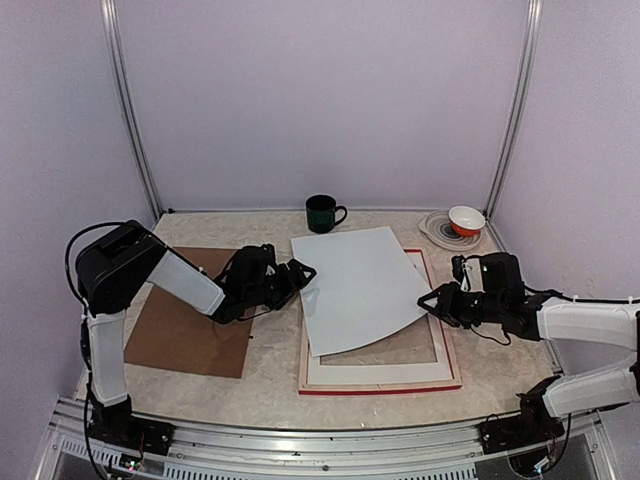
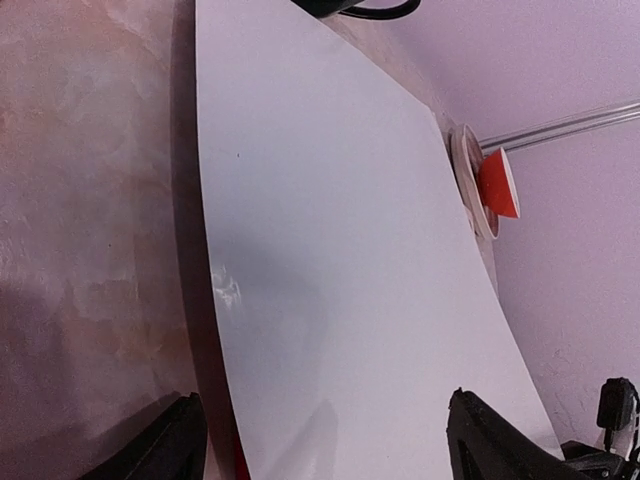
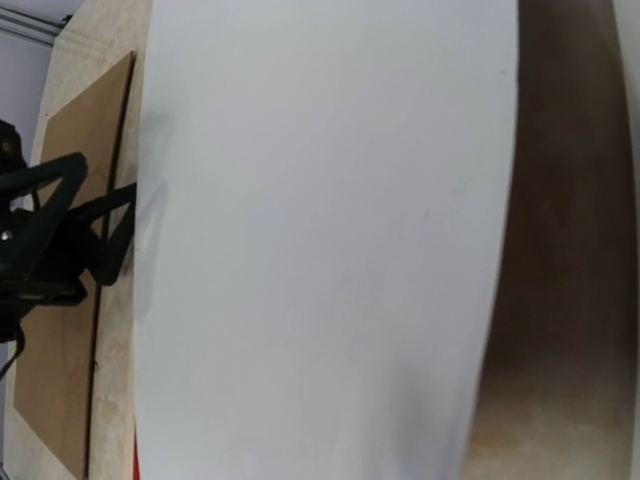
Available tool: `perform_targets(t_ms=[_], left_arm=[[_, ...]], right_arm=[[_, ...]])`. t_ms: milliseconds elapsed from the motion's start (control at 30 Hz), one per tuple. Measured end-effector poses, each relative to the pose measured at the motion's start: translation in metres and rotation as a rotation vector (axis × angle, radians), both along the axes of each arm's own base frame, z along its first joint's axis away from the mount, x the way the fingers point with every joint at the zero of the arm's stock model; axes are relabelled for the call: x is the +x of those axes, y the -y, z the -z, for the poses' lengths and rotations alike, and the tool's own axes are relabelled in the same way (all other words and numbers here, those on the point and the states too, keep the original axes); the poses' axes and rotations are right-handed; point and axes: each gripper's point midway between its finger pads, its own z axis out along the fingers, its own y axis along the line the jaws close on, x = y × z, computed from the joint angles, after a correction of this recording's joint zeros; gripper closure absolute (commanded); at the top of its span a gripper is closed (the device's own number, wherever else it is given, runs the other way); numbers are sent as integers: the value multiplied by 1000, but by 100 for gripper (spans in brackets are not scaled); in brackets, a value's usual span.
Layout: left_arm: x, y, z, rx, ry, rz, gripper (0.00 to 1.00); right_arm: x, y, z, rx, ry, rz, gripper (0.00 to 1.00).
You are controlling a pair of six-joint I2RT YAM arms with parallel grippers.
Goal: Put the photo into the frame
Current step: Adjust the photo on the mat board.
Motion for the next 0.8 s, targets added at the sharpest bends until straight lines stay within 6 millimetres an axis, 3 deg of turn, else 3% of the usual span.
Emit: perform_targets(t_ms=[533, 667, 800], left_arm=[[11, 2, 2, -134, 8, 34, 37], [9, 1, 13, -144, -19, 38, 46], [7, 3, 10, -168, -19, 42, 57]], right_arm=[[0, -2, -4, 19, 5, -4, 69], [0, -2, -4, 21, 3, -3, 69], [1, -2, -4, 22, 5, -2, 68]])
